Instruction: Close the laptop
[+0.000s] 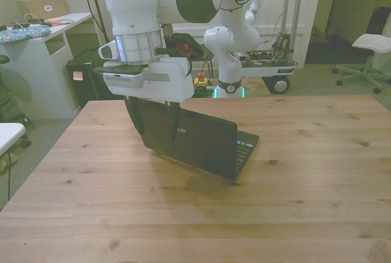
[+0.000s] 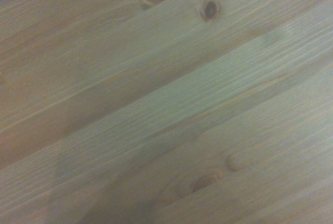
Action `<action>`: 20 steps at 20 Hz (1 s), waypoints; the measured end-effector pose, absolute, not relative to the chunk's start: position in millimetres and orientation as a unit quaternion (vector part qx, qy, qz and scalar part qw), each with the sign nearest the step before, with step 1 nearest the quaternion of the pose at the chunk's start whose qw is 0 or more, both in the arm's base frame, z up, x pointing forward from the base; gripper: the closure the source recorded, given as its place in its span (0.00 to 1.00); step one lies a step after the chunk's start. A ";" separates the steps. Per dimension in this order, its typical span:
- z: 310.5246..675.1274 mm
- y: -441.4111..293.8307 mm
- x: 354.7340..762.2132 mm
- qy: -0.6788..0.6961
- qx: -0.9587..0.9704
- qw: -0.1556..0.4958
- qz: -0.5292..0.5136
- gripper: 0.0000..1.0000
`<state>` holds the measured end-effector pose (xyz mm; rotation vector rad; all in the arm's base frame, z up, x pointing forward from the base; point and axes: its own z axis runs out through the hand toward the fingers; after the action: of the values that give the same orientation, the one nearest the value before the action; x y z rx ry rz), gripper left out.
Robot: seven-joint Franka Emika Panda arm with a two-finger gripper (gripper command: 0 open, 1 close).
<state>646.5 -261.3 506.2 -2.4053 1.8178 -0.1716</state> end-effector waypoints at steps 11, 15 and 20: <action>509.3 -266.7 639.3 0.605 -0.792 0.061 -0.057 1.00; 508.1 -266.7 639.0 0.606 -0.791 0.061 -0.055 1.00; 509.7 -266.3 638.3 0.607 -0.791 0.061 -0.055 1.00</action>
<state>638.3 -266.3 509.7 -2.3917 1.8356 -0.1661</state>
